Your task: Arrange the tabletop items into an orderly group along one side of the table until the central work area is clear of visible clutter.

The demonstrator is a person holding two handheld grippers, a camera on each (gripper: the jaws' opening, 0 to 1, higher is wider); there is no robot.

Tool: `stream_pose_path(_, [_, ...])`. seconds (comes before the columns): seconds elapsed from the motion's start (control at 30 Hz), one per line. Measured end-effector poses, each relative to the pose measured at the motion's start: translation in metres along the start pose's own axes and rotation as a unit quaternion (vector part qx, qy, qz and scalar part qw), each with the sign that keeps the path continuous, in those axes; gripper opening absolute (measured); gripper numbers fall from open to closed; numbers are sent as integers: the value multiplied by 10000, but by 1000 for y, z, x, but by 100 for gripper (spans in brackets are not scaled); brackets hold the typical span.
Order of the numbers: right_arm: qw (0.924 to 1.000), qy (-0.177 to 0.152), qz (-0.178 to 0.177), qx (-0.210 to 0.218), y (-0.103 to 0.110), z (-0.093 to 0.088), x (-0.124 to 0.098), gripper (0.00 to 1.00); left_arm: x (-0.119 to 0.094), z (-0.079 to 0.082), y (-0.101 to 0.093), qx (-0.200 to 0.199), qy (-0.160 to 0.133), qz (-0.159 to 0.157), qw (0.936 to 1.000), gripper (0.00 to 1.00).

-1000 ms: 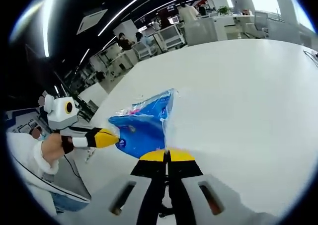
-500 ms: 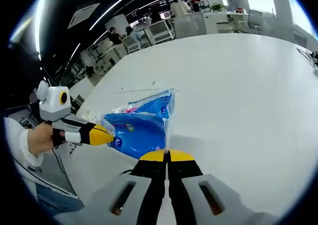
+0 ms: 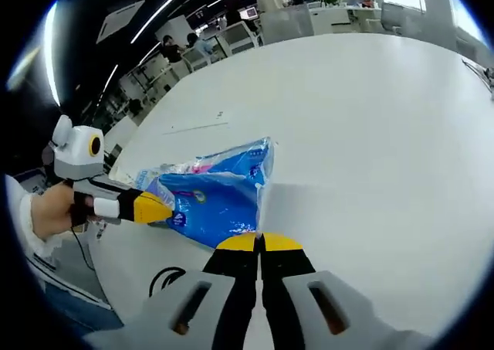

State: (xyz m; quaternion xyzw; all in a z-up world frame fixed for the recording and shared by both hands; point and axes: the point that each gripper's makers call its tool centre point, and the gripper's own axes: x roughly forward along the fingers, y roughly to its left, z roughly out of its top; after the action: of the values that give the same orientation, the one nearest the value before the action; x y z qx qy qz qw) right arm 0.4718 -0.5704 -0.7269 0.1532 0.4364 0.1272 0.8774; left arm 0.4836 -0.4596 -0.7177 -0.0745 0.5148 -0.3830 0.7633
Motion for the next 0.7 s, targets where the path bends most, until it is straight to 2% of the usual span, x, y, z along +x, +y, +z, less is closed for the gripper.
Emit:
stream_pose_path(0.13, [9999, 99, 39, -18, 0, -5, 9, 0, 5, -1, 13, -220, 104, 211, 9995, 0])
stream_pose_path(0.27, [9998, 174, 87, 24, -2, -9, 18, 0, 9, -5, 21, -250, 262, 347, 9987, 0])
stream_pose_path(0.43, [9996, 235, 86, 97, -6, -16, 21, 0, 12, -9, 24, -604, 317, 357, 9970, 0])
stream_pose_path(0.6, [9993, 245, 82, 272, -12, -24, 27, 0, 14, -11, 22, -505, 333, 299, 9977, 0])
stream_pose_path(0.7, [9994, 282, 61, 208, -9, -31, 29, 0, 13, -12, 21, -533, 346, 275, 9976, 0])
